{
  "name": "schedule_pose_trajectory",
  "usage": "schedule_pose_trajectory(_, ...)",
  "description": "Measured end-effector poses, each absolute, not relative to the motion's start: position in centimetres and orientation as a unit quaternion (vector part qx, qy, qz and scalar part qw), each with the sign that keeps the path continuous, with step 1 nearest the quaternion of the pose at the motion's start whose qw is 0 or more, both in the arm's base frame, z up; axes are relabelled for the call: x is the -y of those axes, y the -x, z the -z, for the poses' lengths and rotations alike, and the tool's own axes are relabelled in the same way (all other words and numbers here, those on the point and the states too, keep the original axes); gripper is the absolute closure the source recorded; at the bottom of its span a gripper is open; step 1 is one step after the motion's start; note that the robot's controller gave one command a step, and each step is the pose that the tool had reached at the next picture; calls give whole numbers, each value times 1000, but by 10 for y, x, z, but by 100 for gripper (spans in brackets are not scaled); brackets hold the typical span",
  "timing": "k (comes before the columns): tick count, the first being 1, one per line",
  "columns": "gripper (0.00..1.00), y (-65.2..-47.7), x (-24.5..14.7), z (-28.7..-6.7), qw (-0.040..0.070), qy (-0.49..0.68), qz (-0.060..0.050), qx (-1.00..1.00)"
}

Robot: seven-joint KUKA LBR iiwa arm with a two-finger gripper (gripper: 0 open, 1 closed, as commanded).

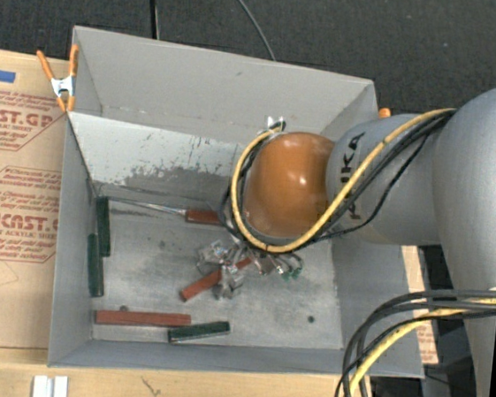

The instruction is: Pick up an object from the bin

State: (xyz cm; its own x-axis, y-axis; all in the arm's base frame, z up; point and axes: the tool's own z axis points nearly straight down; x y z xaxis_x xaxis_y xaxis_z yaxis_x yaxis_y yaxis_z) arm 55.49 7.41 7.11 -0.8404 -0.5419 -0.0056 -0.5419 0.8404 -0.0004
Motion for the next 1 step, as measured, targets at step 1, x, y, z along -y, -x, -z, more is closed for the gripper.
schedule_pose_trajectory(1, 100, -554, -74, -74, 1, 282, -1, -959)
